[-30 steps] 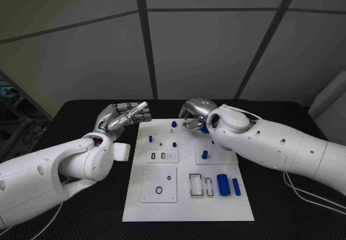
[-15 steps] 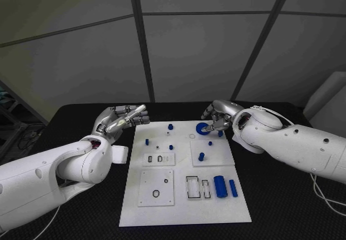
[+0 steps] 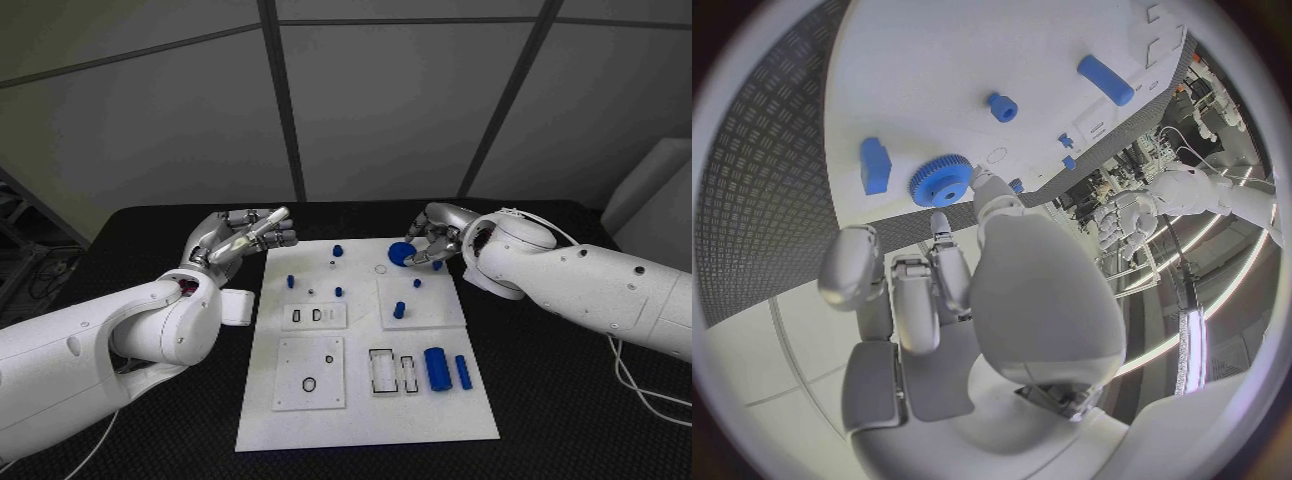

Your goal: Assemble the parts on the task board

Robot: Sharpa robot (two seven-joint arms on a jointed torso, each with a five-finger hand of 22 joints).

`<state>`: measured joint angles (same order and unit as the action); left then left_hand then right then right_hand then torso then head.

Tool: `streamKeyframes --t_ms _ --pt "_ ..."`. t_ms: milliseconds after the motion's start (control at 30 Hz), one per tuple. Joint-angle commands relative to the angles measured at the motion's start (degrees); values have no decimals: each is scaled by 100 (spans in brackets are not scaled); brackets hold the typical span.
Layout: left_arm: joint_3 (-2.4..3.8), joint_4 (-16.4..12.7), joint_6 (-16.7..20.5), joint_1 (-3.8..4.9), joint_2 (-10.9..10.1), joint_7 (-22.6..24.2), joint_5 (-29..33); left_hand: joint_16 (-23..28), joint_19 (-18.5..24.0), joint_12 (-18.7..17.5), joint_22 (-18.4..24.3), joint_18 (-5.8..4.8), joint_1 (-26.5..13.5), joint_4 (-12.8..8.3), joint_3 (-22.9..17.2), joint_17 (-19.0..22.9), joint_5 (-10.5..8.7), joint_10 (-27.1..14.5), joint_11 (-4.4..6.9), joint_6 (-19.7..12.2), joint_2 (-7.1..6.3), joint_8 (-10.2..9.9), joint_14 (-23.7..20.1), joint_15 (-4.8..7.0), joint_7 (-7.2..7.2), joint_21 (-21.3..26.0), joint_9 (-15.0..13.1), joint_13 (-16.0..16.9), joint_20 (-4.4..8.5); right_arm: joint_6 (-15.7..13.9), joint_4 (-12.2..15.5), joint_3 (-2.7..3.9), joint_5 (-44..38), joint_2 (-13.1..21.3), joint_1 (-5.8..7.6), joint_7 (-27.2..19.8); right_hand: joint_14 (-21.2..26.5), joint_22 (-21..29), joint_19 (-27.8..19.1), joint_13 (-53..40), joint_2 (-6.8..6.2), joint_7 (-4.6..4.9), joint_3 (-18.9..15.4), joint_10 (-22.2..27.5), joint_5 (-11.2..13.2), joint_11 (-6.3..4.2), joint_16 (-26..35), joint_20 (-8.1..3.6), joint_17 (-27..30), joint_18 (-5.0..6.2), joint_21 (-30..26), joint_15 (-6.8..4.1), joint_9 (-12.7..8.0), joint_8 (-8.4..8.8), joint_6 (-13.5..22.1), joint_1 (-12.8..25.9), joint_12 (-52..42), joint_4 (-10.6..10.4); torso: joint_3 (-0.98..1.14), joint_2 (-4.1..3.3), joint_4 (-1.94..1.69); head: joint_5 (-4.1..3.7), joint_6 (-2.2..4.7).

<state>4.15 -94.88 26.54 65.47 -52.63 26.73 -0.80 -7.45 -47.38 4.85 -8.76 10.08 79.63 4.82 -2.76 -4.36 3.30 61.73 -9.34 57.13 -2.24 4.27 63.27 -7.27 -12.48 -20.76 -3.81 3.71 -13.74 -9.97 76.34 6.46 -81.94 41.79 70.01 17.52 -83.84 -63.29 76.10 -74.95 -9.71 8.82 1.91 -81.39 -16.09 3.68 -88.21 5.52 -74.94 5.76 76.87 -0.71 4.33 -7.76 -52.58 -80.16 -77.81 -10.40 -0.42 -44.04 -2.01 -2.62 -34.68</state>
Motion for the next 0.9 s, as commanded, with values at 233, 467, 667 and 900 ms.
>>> streamKeyframes --t_ms 233,467,667,900 --pt "5 8 -85 8 9 7 -49 25 -31 -25 5 48 8 -36 4 -8 -36 43 -6 35 67 -33 41 17 9 -13 1 0 -6 169 -194 8 73 -133 12 90 -537 -42 47 -120 27 11 10 -38 -50 26 -48 28 -1125 -67 45 42 6 -44 54 -81 -92 -102 -2 4 -9 0 -19" --pt "5 12 -77 8 22 6 -49 29 -41 -33 4 48 0 -38 10 -8 -36 38 -10 30 69 -39 47 18 0 -20 2 -2 -4 155 -327 8 62 -237 12 75 -541 -75 59 -184 79 5 29 -54 -95 24 -56 31 -1146 -72 65 43 12 -86 35 -86 -147 -152 -2 4 -5 -9 -32" --pt "5 20 -66 8 23 -2 -49 33 -46 -40 3 47 -5 -41 15 -9 -36 32 -13 25 69 -44 49 17 -6 -23 4 -3 -3 159 -397 9 59 -292 12 75 -546 -93 65 -225 107 6 35 -71 -107 25 -65 32 -1171 -75 75 44 13 -101 31 -75 -182 -179 -5 9 -4 0 -35" --pt "5 23 -76 8 28 -16 -49 36 -48 -44 3 47 -7 -44 17 -9 -36 28 -16 20 69 -47 50 16 -11 -25 5 -4 -2 206 -428 9 19 -333 12 90 -550 -118 73 -312 154 3 51 -113 -110 24 -72 33 -1191 -79 90 45 23 -150 -21 -79 -256 -199 -3 8 -4 2 -49"
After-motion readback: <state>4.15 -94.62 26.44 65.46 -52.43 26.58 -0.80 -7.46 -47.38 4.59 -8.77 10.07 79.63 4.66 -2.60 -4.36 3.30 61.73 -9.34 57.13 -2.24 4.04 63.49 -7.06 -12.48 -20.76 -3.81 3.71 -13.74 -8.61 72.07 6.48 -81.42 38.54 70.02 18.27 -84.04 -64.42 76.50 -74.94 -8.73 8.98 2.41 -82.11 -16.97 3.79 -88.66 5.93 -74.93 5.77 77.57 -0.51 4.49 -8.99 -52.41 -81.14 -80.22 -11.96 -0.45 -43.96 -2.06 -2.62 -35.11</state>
